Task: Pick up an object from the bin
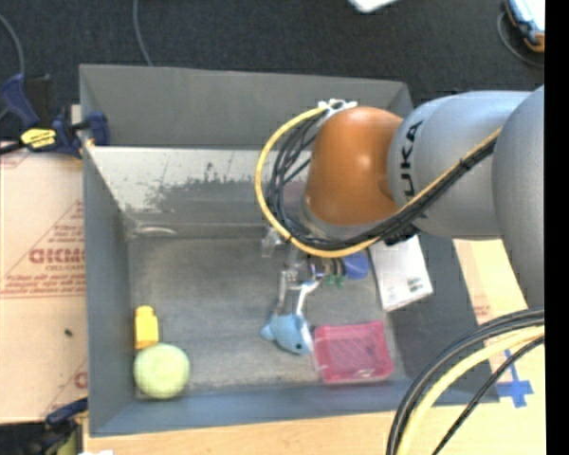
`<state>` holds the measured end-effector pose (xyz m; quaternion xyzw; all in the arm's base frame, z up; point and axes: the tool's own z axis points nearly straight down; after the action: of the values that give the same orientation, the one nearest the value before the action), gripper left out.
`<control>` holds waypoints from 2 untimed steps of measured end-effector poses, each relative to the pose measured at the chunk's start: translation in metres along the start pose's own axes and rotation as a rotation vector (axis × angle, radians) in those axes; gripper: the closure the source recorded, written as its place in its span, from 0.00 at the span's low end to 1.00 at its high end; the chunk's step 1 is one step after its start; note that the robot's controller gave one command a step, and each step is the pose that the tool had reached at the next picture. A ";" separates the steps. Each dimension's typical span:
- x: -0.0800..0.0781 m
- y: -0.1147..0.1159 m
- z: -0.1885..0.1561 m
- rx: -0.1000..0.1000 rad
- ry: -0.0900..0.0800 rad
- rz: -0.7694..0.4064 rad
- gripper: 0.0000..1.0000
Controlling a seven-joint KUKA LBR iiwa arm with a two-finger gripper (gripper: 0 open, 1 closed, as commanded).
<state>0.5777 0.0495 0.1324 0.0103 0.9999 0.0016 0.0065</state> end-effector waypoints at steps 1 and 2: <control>0.004 -0.043 -0.023 0.002 -0.006 -0.322 0.00; 0.030 -0.077 0.050 -0.002 0.006 -0.158 0.00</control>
Offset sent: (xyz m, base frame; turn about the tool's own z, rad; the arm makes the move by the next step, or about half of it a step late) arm -0.0299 -0.0751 -0.0486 -0.1620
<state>0.5468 -0.0263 0.0818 -0.0689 0.9976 0.0022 0.0036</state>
